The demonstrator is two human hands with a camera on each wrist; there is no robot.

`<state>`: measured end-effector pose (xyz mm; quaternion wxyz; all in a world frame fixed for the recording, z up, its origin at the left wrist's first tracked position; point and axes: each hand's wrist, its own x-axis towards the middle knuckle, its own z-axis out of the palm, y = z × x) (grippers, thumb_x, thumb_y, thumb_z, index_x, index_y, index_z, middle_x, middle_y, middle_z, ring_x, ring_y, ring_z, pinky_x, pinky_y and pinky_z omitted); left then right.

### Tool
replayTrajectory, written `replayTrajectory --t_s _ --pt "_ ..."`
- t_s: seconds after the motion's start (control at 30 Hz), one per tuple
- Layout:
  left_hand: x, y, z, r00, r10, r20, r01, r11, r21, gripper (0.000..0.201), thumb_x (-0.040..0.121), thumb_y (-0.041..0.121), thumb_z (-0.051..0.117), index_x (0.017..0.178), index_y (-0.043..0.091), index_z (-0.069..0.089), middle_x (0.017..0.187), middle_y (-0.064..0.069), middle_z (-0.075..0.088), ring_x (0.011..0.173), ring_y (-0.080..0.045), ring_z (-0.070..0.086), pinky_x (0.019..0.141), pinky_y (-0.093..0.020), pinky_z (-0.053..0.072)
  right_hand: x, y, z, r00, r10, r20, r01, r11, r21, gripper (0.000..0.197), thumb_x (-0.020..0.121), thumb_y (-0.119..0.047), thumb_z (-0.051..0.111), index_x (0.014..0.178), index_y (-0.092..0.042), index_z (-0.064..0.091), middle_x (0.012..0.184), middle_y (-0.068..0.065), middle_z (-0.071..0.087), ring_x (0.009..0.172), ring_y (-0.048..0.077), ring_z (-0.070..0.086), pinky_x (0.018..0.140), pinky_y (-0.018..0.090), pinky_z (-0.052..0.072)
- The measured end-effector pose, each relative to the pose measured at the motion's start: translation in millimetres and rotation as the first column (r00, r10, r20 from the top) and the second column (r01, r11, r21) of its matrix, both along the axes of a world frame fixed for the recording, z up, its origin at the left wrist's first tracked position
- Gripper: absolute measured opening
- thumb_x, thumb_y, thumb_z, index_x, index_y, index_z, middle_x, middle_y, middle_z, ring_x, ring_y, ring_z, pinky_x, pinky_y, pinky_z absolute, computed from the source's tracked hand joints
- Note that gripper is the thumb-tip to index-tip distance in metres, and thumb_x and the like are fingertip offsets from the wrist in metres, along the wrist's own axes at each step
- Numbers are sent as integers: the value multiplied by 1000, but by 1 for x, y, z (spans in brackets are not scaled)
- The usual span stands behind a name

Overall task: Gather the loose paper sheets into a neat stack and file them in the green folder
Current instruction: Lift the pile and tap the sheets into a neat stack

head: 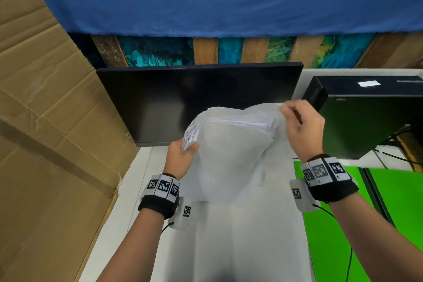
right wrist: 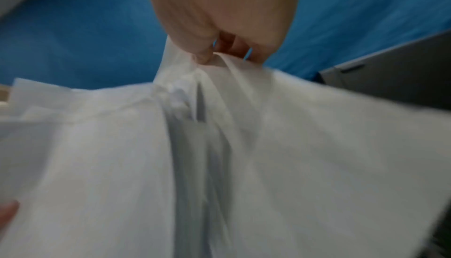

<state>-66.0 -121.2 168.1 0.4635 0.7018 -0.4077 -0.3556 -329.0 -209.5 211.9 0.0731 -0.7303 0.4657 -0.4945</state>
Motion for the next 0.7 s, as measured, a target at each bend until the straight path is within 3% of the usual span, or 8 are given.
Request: replayTrajectory --t_s 0.13,0.23,0.33,0.43,0.5,0.57,0.63,0.7 --pt "-4 0 4 991 -88 97 88 996 2 10 91 14 59 99 11 65 86 1 63 84 -19 59 82 -29 47 24 -1 29 995 87 -39 -92 984 -151 16 93 -9 55 88 -4 69 84 3 65 77 11 59 73 19 49" --pt "-7 0 4 986 -112 120 114 993 -15 16 92 12 56 106 10 65 92 1 65 89 -19 60 86 -29 46 38 -2 38 980 125 -152 -153 971 -182 18 95 -14 53 91 -9 69 87 3 67 79 12 61 71 24 51" --pt "-6 1 2 988 -51 146 53 999 -8 13 94 12 52 88 12 64 82 -3 63 80 -22 57 80 -31 45 39 -7 43 954 92 -285 -112 992 -55 22 95 -29 49 100 -15 66 92 1 67 85 18 63 76 37 51" --pt "2 3 -4 982 90 168 -89 996 -10 17 94 12 50 96 5 64 88 -15 64 85 -31 58 84 -40 48 22 -15 36 927 118 -356 -57 983 176 44 85 -53 55 117 -22 57 105 -1 67 97 21 61 85 42 49" --pt "8 5 -3 980 149 132 -149 989 -8 16 93 11 48 93 5 62 85 -12 60 83 -31 55 82 -38 47 8 -15 25 931 191 -311 -86 943 322 53 78 -58 61 120 -26 52 106 -4 66 97 18 62 86 42 51" --pt "13 7 0 980 187 65 -187 982 -7 13 93 9 47 84 7 57 77 -8 54 75 -27 50 74 -33 43 -2 -13 12 949 265 -169 -152 856 494 60 75 -47 70 126 -26 46 111 -9 61 102 13 59 91 38 52" --pt "13 9 6 977 212 -30 -212 977 -5 12 93 7 46 87 6 56 78 -7 56 73 -23 52 74 -31 42 -11 -12 -3 955 296 -9 -220 728 649 84 66 -46 78 135 -29 35 120 -11 55 113 13 55 96 36 47" --pt "10 12 12 968 220 -119 -222 975 1 9 94 7 46 92 9 55 79 1 58 77 -19 55 78 -31 42 -17 -12 -17 943 288 166 -312 597 739 117 45 -62 82 141 -36 20 133 -3 49 124 19 50 99 37 44"
